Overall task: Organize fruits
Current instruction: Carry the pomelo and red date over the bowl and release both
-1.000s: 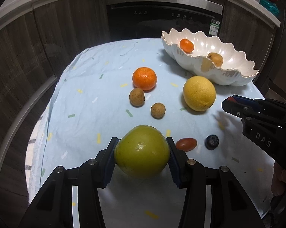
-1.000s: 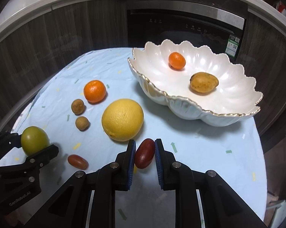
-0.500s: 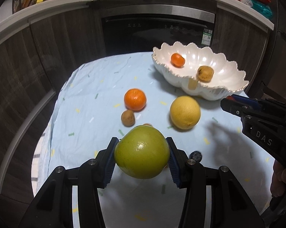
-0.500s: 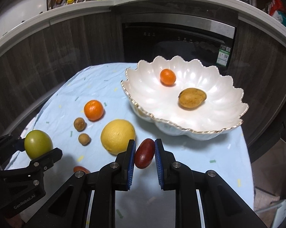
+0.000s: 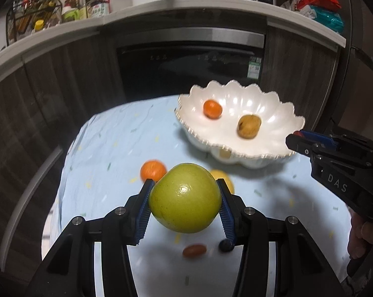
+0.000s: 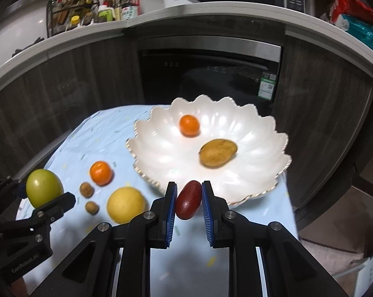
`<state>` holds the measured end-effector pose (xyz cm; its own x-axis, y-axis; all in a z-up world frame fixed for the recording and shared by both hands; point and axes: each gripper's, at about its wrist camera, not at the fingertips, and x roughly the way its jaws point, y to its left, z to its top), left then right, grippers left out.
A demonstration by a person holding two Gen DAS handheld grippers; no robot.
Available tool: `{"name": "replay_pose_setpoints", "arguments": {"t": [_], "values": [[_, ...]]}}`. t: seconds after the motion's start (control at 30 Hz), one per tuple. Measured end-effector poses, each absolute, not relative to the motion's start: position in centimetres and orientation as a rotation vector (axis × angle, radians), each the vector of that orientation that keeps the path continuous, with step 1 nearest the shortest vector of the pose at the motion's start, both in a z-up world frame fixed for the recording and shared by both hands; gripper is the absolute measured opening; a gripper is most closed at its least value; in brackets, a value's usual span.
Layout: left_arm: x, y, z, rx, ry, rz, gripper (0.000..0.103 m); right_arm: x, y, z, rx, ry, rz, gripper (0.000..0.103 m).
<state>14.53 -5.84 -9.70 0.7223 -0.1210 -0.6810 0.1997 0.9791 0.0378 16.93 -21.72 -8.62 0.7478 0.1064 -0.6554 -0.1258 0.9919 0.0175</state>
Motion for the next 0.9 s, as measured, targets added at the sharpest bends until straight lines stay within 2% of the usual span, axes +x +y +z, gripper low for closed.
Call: {"name": "replay_pose_setpoints", "arguments": {"t": [0.47, 0.9], "values": [[19.9, -8.8, -7.8, 0.113, 0.707, -0.255, 0.048, 19.3, -24.5, -7.5, -0.016, 0.687, 0.073, 0.021], [24.7, -11.1, -9.5, 0.094, 0.762, -0.314, 0.049, 22.2, -26.8, -8.3, 0.001, 0.714, 0.025, 0.021]]}}
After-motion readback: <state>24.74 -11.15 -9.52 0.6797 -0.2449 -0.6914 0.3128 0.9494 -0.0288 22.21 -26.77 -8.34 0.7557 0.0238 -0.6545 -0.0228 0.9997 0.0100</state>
